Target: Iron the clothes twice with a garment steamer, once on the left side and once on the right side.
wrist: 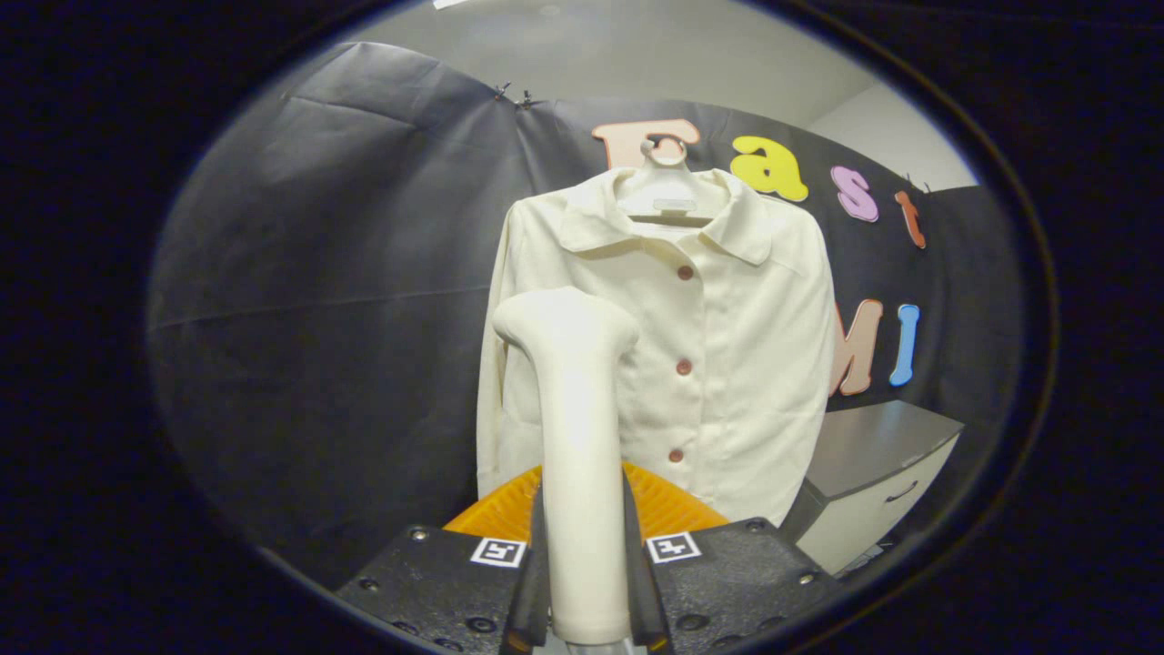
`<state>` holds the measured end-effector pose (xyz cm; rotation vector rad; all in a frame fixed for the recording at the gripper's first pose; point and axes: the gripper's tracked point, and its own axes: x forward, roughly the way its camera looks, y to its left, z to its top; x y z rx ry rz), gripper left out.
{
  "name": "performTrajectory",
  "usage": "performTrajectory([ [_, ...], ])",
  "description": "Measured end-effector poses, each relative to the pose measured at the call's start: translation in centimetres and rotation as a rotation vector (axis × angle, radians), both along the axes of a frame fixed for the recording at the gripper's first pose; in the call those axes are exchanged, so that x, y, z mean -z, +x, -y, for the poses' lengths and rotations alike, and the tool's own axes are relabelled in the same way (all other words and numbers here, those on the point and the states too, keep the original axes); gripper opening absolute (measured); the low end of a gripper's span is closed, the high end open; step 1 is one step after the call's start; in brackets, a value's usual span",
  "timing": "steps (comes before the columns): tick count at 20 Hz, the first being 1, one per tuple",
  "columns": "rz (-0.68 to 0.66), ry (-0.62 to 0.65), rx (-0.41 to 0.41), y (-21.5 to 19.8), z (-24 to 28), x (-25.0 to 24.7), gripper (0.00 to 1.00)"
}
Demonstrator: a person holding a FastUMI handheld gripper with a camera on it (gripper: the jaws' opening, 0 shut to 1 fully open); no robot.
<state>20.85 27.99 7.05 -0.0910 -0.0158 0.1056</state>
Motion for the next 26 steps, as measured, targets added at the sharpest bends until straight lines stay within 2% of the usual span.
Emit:
performTrajectory([
  [5,-0.004,0.068,0.102,2.4,-0.1,-0.7,0.34],
  [12,-0.104,0.080,0.212,5.6,1.0,3.6,0.34],
  [17,-0.203,0.140,0.250,6.7,1.3,7.2,0.34],
  [26,-0.352,0.156,0.269,6.1,1.7,14.1,0.35],
])
